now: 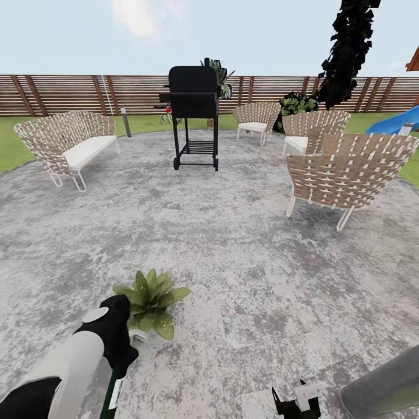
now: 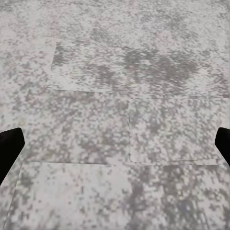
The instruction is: Pick up the pesticide atomizer in the garden and spray insectifuge to fully cover both potted plants in the garden.
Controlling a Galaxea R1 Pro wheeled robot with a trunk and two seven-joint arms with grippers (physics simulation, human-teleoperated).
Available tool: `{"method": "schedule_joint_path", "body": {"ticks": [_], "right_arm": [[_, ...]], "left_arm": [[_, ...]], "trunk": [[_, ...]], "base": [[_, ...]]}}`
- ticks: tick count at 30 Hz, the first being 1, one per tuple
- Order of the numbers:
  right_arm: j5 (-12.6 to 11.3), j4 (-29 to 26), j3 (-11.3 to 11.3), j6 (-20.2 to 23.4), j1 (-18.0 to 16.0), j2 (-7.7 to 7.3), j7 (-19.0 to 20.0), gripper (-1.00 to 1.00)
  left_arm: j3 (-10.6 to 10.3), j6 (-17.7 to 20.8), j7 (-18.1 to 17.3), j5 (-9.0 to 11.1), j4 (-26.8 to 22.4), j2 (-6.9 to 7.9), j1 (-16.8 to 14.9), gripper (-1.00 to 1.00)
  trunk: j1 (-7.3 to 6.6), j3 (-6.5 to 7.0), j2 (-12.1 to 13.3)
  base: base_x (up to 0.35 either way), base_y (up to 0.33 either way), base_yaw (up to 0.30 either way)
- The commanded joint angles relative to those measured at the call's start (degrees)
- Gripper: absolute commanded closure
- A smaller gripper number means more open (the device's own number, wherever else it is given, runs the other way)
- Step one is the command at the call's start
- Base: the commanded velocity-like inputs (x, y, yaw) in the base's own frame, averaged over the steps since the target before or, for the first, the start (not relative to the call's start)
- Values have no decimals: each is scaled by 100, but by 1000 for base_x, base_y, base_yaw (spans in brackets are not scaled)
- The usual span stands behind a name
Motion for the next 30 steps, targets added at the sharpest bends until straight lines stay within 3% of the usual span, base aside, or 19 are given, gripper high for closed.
{"method": "schedule_joint_path", "body": {"ticks": [1, 5, 8, 10, 13, 16, 19, 24, 30], "right_arm": [[29, 2, -25, -17, -3, -1, 7, -100], [30, 3, -25, -17, -3, -1, 7, -100], [30, 4, -25, -17, -3, -1, 7, -100], [30, 4, -25, -17, -3, -1, 7, -100], [30, 4, -25, -17, -3, -1, 7, -100], [30, 4, -25, -17, -3, -1, 6, -100], [30, 4, -25, -15, -3, -1, 2, -100], [30, 5, -25, -17, -3, -1, -1, -100], [30, 5, -25, -17, -3, -1, 0, -100]], "left_arm": [[26, 52, -52, -56, -12, -5, 34, 100], [32, 48, -53, -53, -17, -102, 66, 100], [32, 41, -43, -60, -138, -301, 67, 100], [27, 39, -39, -61, -294, -312, 64, 100], [45, 11, -73, -61, -529, -235, 62, 100], [72, 5, -114, -51, -615, 58, 38, 100], [75, 2, -121, -45, -618, 201, 31, 100], [59, -9, -90, -45, -524, 248, 69, 100], [77, 7, -99, -44, -559, 175, 64, 100]], "trunk": [[-1, -5, -2], [-1, -5, -2], [-1, -5, -2], [-1, -5, -2], [-1, -5, -2], [-1, -5, -2], [-1, -5, -2], [-1, -5, -2], [-1, -5, -2]], "base": [[0, 0, 0], [0, 0, 0], [0, 0, 0], [0, 0, 0], [0, 0, 0], [0, 0, 0], [0, 0, 0], [-27, 51, 0], [-98, 224, 0]]}}
